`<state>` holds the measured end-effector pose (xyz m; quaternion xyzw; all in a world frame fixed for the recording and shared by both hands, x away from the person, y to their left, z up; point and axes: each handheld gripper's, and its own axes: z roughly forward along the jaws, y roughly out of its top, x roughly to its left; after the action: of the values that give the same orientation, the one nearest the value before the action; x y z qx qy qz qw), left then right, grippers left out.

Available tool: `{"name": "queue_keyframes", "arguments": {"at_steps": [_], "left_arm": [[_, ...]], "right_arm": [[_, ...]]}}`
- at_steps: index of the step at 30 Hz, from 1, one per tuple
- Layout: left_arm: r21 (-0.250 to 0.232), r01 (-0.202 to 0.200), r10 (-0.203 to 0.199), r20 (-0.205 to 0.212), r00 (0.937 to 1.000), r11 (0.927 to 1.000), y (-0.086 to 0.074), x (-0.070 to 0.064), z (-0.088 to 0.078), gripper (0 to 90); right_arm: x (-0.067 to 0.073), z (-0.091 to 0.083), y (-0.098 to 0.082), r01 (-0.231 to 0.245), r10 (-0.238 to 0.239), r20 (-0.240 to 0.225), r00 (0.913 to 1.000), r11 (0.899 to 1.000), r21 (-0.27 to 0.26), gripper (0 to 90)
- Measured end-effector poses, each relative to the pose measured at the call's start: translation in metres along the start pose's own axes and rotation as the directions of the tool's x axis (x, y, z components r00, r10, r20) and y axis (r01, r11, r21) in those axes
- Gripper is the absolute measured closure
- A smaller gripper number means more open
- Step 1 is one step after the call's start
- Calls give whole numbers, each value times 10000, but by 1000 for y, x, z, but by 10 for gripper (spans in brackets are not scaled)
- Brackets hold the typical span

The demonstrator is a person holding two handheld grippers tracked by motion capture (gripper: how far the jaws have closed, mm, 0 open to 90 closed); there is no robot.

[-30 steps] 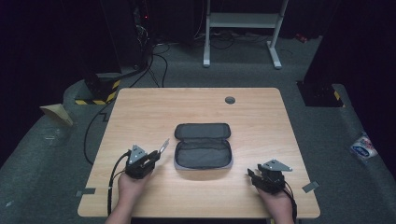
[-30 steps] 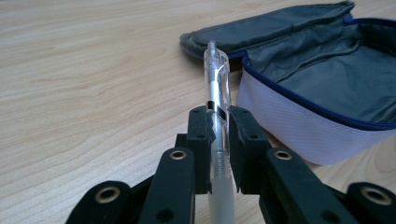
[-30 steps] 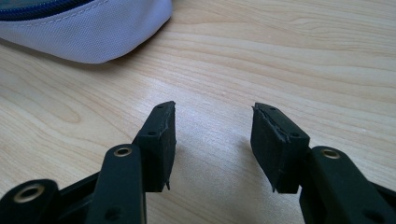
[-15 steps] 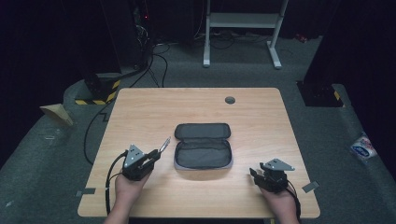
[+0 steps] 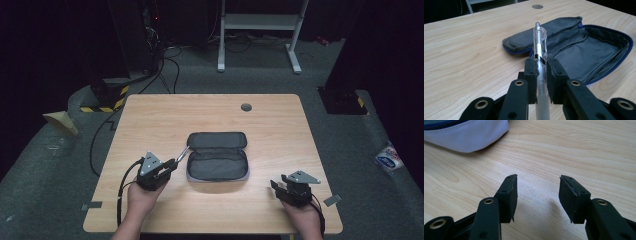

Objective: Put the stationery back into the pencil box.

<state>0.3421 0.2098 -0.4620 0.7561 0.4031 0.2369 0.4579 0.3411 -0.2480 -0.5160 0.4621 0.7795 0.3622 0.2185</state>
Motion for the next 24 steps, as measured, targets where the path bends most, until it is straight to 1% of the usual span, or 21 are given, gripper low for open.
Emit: {"name": "queue_keyframes", "arguments": {"at_steps": [6, 8, 11, 15, 18, 21, 24], "left_arm": [[-2, 4, -4, 128, 9999, 10000, 5, 0, 4, 790], [-17, 67, -67, 202, 9998, 10000, 5, -1, 5, 790], [-37, -34, 35, 261, 9997, 10000, 6, -2, 7, 790], [-132, -41, 45, 330, 9994, 9999, 9, -3, 8, 790], [-105, -108, 113, 413, 9991, 9999, 10, -5, 10, 790], [-98, -264, 269, 476, 9985, 9996, 12, -7, 13, 790], [-118, -263, 270, 630, 9976, 9996, 14, -9, 17, 790]], "right_arm": [[0, 2, 0, -46, 46, -48, 10000, 9999, 93, 486], [0, 3, 0, -88, 88, -29, 10000, 9999, 139, 487], [0, 3, 0, -117, 117, -10, 9999, 9998, 152, 487], [0, 4, 0, -78, 78, 5, 10000, 9998, 200, 487], [0, 6, 0, -97, 97, 0, 10000, 9996, 248, 487], [0, 6, 0, -90, 90, 2, 10000, 9996, 260, 487], [-1, 6, 0, -107, 107, -13, 9999, 9996, 274, 487]]}}
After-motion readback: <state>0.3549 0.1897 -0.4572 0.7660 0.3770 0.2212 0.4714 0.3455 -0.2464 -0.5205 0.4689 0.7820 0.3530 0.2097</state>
